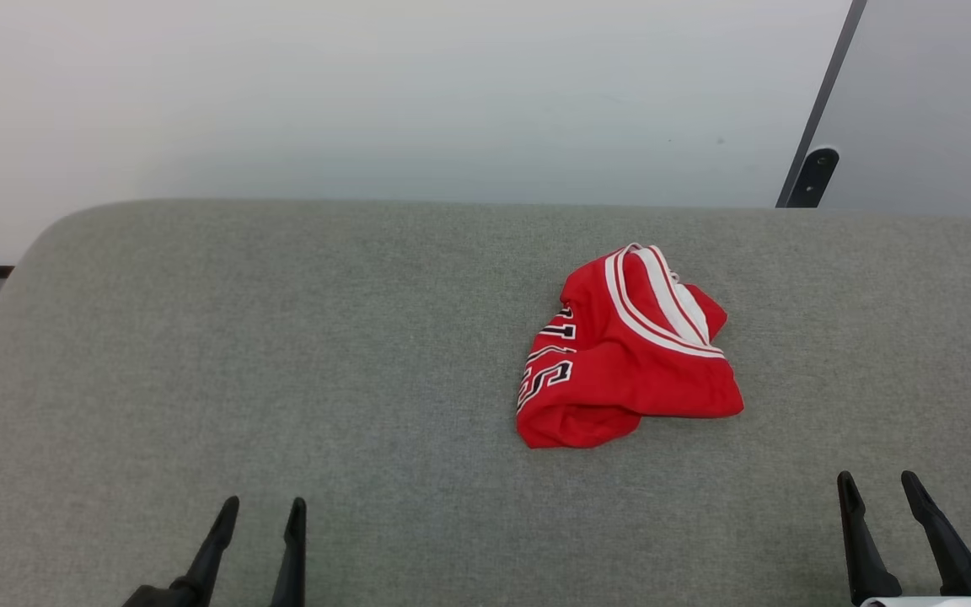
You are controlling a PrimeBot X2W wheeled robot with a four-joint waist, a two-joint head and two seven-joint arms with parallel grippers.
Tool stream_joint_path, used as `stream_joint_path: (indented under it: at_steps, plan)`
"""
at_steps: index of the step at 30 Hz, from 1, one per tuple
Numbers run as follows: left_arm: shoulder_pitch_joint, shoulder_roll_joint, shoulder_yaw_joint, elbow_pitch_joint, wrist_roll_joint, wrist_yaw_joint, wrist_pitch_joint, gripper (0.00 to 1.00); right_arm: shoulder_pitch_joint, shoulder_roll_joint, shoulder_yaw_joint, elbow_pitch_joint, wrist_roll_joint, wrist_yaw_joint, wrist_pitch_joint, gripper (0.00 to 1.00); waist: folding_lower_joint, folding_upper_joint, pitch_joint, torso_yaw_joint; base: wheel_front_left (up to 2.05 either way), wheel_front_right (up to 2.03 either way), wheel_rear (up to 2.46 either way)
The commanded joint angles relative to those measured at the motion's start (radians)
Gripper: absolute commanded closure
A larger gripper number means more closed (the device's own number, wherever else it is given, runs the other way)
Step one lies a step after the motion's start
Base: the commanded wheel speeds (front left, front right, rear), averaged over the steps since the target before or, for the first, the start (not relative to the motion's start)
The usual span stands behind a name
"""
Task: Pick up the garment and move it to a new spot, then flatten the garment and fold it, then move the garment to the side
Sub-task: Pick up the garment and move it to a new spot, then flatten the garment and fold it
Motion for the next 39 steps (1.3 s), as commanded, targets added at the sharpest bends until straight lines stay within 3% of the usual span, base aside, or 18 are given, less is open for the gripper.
stream_joint_path:
  at_steps: [1, 13, 19, 24, 29, 39]
  plan:
    - [0.006, -0.011, 0.013, 0.004, 0.014, -0.009, 0.0, 0.0, 0.009, 0.003, 0.002, -0.001, 0.0, 0.0, -0.003, 0.0, 0.0, 0.0, 0.002, -0.001, 0.0, 0.0, 0.0]
    - [-0.006, -0.051, 0.044, 0.002, 0.057, -0.035, 0.0, 0.0, -0.011, 0.003, 0.001, 0.0, 0.0, 0.0, -0.004, 0.0, 0.0, 0.0, 0.014, -0.004, 0.0, 0.0, 0.0]
    - [-0.072, -0.049, -0.01, 0.017, 0.04, -0.043, 0.0, 0.0, -0.027, 0.014, 0.01, 0.007, -0.001, 0.0, -0.007, 0.0, 0.0, 0.0, 0.023, -0.014, 0.0, 0.0, 0.0]
    - [-0.233, 0.004, -0.119, 0.046, -0.015, -0.043, 0.002, 0.0, -0.051, 0.021, 0.021, 0.007, 0.001, 0.0, -0.016, 0.0, 0.0, 0.0, 0.058, -0.031, 0.0, 0.0, 0.0]
    - [-0.542, 0.072, -0.304, 0.11, -0.104, -0.043, 0.07, 0.0, -0.092, 0.033, 0.035, 0.017, 0.013, 0.0, -0.037, 0.0, 0.0, 0.0, 0.123, -0.068, 0.0, 0.0, 0.0]
    - [-1.051, 0.159, -0.774, 0.345, -0.406, -0.042, 0.388, 0.0, -0.192, 0.068, 0.082, 0.09, 0.037, 0.0, -0.085, 0.0, 0.0, 0.0, 0.249, -0.196, 0.0, 0.0, 0.0]
